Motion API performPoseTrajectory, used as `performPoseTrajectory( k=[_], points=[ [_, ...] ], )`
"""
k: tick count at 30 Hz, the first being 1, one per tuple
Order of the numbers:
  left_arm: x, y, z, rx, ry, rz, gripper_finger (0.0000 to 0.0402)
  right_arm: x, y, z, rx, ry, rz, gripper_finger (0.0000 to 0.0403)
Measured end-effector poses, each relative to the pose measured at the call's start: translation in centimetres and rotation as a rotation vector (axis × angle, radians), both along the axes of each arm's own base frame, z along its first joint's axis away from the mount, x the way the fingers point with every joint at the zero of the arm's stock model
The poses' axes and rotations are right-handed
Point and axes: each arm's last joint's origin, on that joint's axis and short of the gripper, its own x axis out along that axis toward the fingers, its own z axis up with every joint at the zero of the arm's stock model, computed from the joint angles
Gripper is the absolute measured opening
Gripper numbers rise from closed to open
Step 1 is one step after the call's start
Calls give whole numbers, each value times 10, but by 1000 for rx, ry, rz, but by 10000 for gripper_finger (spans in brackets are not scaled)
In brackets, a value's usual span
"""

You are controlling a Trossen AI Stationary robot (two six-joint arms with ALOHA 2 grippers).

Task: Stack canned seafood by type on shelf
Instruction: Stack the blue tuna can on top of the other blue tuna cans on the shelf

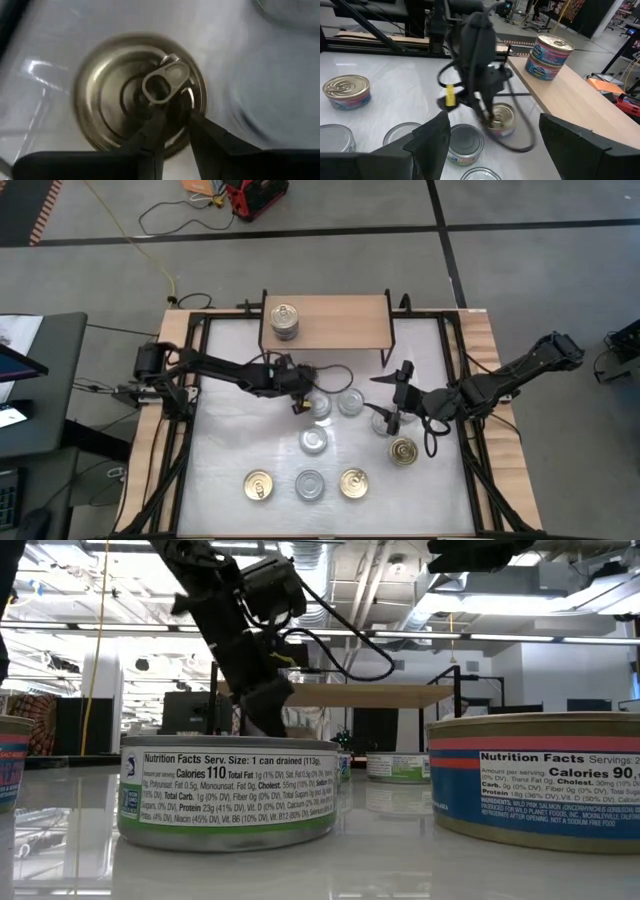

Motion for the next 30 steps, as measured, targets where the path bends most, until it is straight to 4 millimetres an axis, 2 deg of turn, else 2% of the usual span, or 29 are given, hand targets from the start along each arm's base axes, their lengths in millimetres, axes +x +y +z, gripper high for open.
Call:
performPoseTrajectory(
  k=[4,11,15,18,20,23,26,30],
  points=[
    [-6,-14,3,-85,72,-17,65,0,0,0,3,-1,-1,330],
    [-15,-44,30,-232,25,-67,61,0,0,0,12,-4,-3,330],
    [-26,-61,59,-150,-39,-252,61,0,0,0,13,-5,-3,330],
    [-32,-67,73,-21,-67,-296,68,0,0,0,17,-7,-4,330],
    [-32,-66,85,22,-78,-331,85,0,0,0,19,-10,-4,330],
    [-24,-62,96,56,-67,-402,130,0,0,1,22,-17,-3,330],
    [-14,-60,99,117,-15,-505,190,1,0,1,25,-17,-4,330],
    [-1,-52,99,179,69,-560,265,2,1,-1,27,-11,-5,330]
  ],
)
